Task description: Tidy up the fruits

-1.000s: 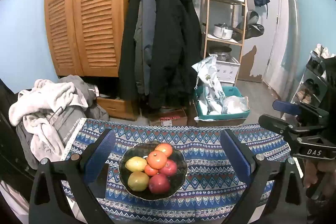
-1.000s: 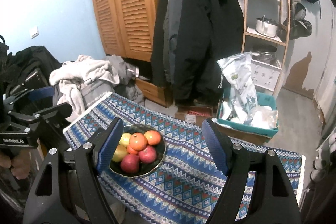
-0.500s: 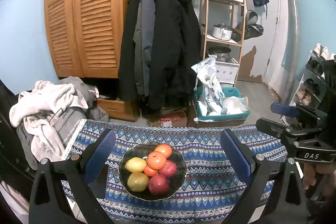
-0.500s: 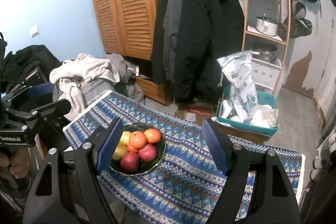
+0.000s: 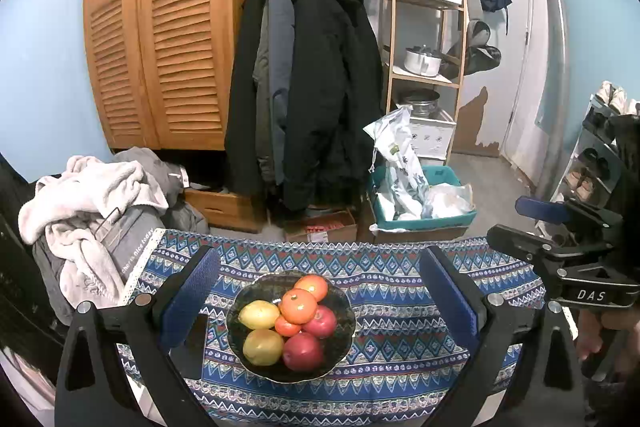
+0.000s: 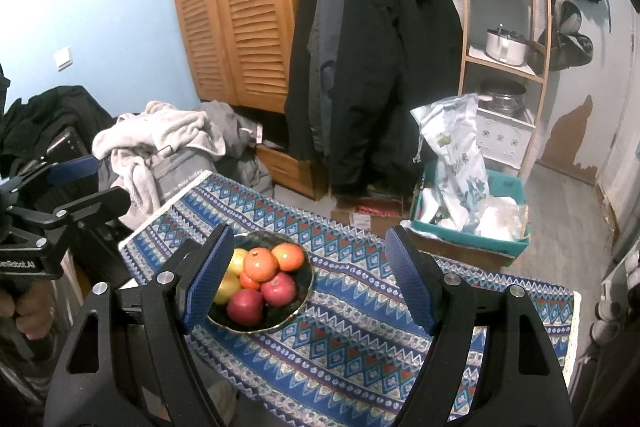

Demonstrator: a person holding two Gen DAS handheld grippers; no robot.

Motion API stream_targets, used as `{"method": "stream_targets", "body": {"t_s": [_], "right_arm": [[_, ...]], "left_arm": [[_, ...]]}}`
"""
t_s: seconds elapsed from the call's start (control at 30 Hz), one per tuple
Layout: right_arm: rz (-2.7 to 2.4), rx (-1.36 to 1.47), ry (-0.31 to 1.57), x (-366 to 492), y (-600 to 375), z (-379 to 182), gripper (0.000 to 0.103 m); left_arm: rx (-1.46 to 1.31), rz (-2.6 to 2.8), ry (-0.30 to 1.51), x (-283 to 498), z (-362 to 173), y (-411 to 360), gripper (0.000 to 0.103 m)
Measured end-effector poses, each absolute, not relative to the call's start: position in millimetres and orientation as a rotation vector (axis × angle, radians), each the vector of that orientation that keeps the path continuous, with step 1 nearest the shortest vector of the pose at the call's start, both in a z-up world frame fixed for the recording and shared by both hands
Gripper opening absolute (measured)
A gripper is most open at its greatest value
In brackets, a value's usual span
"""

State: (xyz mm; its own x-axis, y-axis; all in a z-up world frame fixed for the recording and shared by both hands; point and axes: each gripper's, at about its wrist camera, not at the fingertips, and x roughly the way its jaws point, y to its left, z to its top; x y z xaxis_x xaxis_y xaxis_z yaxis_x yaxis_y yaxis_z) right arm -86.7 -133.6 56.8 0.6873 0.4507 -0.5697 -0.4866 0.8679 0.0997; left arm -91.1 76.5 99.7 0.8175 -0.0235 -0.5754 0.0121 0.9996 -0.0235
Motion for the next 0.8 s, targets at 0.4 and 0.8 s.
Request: {"method": "stream_targets", "body": {"t_s": [0.4,0.8], "right_arm": [[0.524,-0.060,0.622,-86.5,-133.0,56.8,0.078],[0.532,-0.061,0.625,-88.3,-129.6,55.0,0.079]], "left_arm": [[-0.020,-0.018,0.614,-91.0,100.1,76.1,0.101],[-0.022,-0.023,0.611,-92.7,103.2,73.8,0.101]]}}
